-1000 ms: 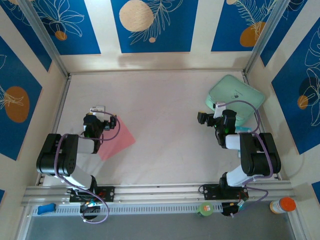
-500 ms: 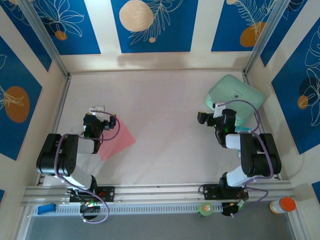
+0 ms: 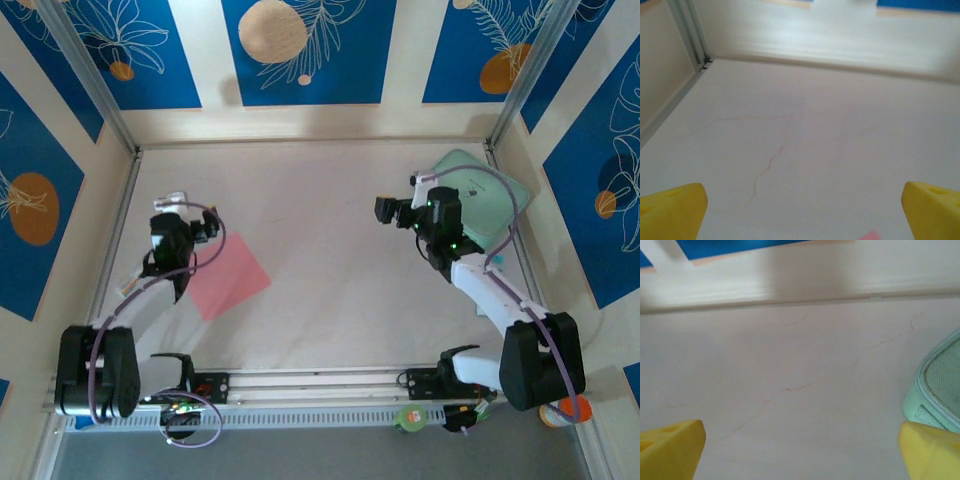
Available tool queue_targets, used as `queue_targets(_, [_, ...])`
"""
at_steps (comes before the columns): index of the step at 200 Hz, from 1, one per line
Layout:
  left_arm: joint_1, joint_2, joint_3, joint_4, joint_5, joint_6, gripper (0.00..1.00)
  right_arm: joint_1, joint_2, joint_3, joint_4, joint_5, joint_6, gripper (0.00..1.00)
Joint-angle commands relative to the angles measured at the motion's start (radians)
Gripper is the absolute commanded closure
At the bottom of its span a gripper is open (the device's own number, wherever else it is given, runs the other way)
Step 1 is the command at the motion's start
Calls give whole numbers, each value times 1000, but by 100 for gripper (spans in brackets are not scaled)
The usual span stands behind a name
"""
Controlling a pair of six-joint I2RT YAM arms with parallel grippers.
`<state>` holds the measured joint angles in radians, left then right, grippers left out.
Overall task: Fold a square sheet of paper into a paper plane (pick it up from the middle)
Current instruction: Move the square sheet of paper to the center of the table.
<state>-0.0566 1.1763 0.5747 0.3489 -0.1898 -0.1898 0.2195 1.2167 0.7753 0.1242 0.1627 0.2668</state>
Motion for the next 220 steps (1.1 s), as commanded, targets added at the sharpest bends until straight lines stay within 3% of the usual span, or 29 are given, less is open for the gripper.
queue_targets(1, [-6,-54,112,-358,-4,-188,1,-1,-26,69,-207,-82,185,1])
queue_targets(45, [-6,-51,194,-620,134,-368,1,-18,14,167,-349,-164,305,1])
queue_targets(86, [-16,4,102,-551,332,-523,1,-19,116,212,-411,-226,372,1])
queue_targets(143, [-72,115,81,-619,317,-640,1,12,184,228,-391,-246,386,1])
queue_targets(172, [-122,150,78,-671,254,-654,2,50,199,247,-401,-210,341,1])
queue_targets(220, [-167,229,89,-627,276,-642,3,58,234,271,-415,-212,342,1])
